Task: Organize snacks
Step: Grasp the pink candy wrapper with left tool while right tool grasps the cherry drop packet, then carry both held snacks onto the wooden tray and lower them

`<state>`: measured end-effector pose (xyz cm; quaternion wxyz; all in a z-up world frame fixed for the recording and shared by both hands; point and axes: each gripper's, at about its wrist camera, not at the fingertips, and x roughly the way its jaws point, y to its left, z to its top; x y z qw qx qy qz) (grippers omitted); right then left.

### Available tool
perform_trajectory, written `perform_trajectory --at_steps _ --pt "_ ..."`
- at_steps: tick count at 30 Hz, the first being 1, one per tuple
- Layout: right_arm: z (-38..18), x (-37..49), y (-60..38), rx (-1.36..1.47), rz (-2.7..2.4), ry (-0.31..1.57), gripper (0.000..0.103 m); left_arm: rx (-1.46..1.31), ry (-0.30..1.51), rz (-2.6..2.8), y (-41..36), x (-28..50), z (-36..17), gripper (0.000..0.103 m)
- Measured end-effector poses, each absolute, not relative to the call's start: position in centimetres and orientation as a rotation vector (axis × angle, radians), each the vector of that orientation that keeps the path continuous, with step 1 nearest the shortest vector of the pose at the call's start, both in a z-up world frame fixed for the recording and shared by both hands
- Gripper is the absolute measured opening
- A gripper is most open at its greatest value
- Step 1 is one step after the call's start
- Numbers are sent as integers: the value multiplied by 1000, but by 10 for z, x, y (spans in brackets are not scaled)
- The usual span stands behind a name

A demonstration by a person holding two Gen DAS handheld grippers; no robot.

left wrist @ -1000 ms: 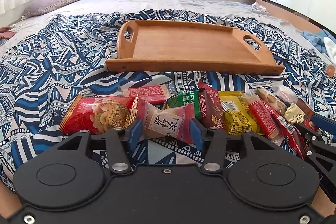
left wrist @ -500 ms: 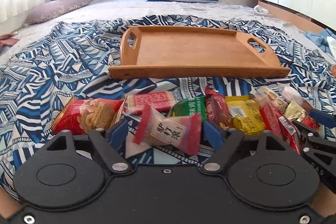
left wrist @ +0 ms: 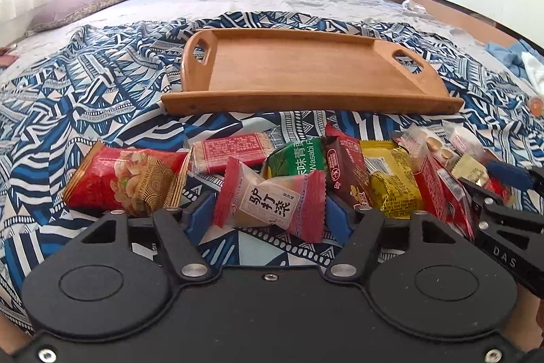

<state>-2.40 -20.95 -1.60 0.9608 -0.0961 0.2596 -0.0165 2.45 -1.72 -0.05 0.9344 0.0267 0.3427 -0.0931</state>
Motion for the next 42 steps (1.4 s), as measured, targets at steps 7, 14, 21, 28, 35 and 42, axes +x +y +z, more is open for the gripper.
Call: perform_trajectory --at_steps 7,14,21,28,35,42 --pt "-12 -24 -210 -145 -40 529 42 6 712 -189 -7 20 10 51" --pt "3 -31 -219 -55 -92 517 38 23 688 -168 -1 12 20 42" --pt "18 -31 -229 11 -116 515 38 30 669 -185 0 7 32 41" --pt "35 -16 -237 52 -98 535 38 16 670 -226 -2 25 57 41" --pt "61 12 -251 126 -70 556 38 -27 676 -264 -8 57 84 41" --pt "81 52 -263 194 -46 590 38 -43 705 -273 -22 96 100 41"
